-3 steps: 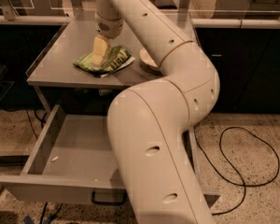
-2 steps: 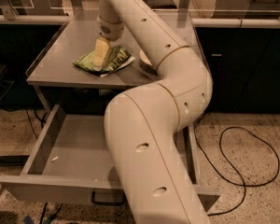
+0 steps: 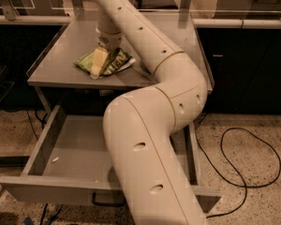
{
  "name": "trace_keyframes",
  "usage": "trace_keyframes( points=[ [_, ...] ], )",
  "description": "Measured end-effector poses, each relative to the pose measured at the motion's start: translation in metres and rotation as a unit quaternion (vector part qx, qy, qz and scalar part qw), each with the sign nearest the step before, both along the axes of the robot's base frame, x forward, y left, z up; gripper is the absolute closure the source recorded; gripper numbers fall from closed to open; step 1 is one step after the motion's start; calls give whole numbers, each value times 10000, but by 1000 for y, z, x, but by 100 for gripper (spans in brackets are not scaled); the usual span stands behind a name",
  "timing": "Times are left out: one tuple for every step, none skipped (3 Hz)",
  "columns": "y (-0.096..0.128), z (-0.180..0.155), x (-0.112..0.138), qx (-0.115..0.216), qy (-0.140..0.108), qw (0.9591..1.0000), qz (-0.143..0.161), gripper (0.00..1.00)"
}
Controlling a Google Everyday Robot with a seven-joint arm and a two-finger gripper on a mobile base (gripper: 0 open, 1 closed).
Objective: Place green jalapeno chip bag into top drawer
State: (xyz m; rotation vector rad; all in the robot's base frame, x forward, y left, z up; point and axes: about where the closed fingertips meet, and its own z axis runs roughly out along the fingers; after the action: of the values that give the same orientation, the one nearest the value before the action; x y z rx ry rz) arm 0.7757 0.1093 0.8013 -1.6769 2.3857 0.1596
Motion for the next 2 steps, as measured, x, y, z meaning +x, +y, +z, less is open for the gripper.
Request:
trace_keyframes(
  points=[
    [5,-2,6,63,-93,9999,-7,18],
    [5,-2,7,69,-103,9999,-7,43]
  ],
)
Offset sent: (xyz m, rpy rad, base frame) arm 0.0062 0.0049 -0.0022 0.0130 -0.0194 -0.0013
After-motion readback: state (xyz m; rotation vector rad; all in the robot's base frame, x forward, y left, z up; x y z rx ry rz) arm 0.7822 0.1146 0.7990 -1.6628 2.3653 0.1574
